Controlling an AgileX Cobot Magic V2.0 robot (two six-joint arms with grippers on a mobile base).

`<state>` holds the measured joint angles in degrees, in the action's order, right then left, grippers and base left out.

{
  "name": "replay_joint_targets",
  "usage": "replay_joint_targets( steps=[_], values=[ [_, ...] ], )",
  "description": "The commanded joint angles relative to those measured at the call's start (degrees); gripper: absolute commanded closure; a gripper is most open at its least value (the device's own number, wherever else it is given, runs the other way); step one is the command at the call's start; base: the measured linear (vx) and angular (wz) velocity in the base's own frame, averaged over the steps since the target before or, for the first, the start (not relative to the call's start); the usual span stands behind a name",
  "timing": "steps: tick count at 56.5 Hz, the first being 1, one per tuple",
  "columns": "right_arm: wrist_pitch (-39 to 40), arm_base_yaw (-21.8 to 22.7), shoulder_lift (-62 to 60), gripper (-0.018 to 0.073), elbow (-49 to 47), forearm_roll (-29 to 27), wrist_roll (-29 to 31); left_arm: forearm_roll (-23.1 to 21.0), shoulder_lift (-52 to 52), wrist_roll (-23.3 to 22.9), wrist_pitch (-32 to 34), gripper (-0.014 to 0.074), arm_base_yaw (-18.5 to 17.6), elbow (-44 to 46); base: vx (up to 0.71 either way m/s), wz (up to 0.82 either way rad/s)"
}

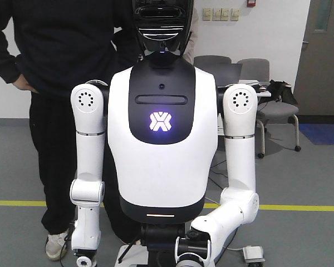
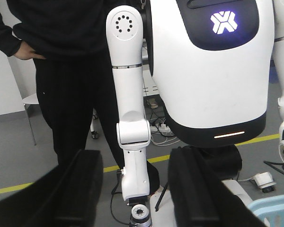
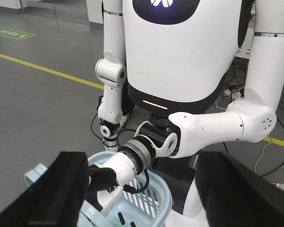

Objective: Pick snacks and fruit into basket
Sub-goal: 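Lower the corn snack box into the basket and open the left gripper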

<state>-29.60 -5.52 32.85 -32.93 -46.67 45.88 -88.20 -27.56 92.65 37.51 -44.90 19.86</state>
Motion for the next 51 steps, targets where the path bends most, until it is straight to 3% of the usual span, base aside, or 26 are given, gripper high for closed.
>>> replay_joint_targets(
  steps=[1,27,36,40,43,46,49,51],
  values=[
    [2.8,0.1,0.0,0.0029,-1.5,-1.8,0.6,2.6,-0.2,0.3,-1.0,0.018,0.0,1.8,0.0,0.0],
    [2.9,0.1,0.0,0.0029,-1.5,-1.8,0.6,3.3,-0.2,0.3,0.6,0.0184,0.0,1.8,0.0,0.0],
    [2.9,0.1,0.0,0.0029,-1.5,-1.8,0.6,1.1,-0.2,0.1,0.2,0.0185,0.0,1.8,0.0,0.0],
    [2.8,0.1,0.0,0.0029,-1.5,-1.8,0.6,3.2,-0.2,-1.1,-0.9,0.0185,0.0,1.8,0.0,0.0],
    [2.9,0.1,0.0,0.0029,-1.5,-1.8,0.6,7.2,-0.2,-3.1,-0.2,0.0185,0.0,1.8,0.0,0.0],
    [2.9,0.1,0.0,0.0029,-1.5,-1.8,0.6,11.2,-0.2,-9.8,3.6,0.0185,0.0,1.8,0.0,0.0],
    [2.9,0.1,0.0,0.0029,-1.5,-1.8,0.6,15.0,-0.2,-19.9,10.2,0.0185,0.0,1.8,0.0,0.0],
    [2.9,0.1,0.0,0.0029,-1.5,-1.8,0.6,16.4,-0.2,-22.9,13.0,0.0185,0.0,1.8,0.0,0.0]
  ],
)
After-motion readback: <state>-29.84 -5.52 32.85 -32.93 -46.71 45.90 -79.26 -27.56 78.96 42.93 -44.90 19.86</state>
